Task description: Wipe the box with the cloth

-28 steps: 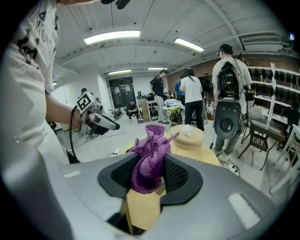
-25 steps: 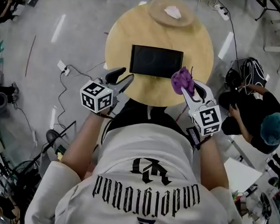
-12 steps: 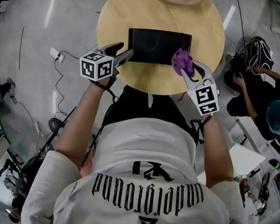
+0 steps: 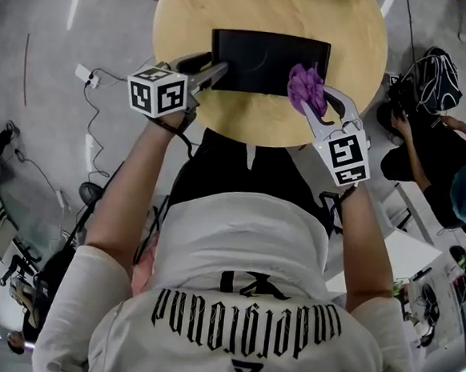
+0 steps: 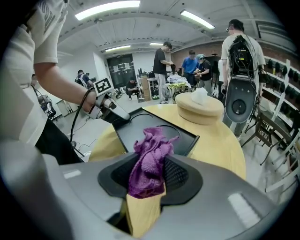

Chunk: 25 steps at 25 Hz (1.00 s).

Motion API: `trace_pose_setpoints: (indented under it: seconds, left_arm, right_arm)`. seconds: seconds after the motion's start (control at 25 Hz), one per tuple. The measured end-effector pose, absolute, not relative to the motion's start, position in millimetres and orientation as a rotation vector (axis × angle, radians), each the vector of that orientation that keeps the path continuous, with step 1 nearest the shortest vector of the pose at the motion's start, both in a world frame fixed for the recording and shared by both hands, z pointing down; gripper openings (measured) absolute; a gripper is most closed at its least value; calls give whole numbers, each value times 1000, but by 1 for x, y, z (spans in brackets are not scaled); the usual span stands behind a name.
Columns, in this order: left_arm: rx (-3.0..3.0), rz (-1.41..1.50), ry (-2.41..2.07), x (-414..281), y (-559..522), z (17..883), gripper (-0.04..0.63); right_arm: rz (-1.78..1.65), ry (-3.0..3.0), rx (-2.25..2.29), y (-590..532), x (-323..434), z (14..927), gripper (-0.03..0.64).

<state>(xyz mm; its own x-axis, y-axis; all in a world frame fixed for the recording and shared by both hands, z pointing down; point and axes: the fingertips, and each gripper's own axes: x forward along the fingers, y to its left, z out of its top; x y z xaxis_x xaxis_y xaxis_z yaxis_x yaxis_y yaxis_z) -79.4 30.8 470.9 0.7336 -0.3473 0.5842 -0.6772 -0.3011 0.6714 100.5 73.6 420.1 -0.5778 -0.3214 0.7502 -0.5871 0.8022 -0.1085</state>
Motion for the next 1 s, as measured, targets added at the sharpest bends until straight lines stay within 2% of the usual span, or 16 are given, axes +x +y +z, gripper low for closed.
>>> trace_pose_setpoints:
  seconds: [0.2,0.6,0.8,1.0]
  left_arm:
    - [1907,385,-796,-80,30,472,212]
    - [1886,367,-805,-81,30,474,204]
    - [1907,391,-786,-83,32,472,206]
    - [1915,399,-773,-79,34,471,207]
  right_arm:
    - [442,-2267,606,73,62,423,138]
    - [356,-2309,346,104,-67,433,141]
    - [394,-2288,333,104,-55,432,141]
    - [428,-2228,416,93,11,426,140]
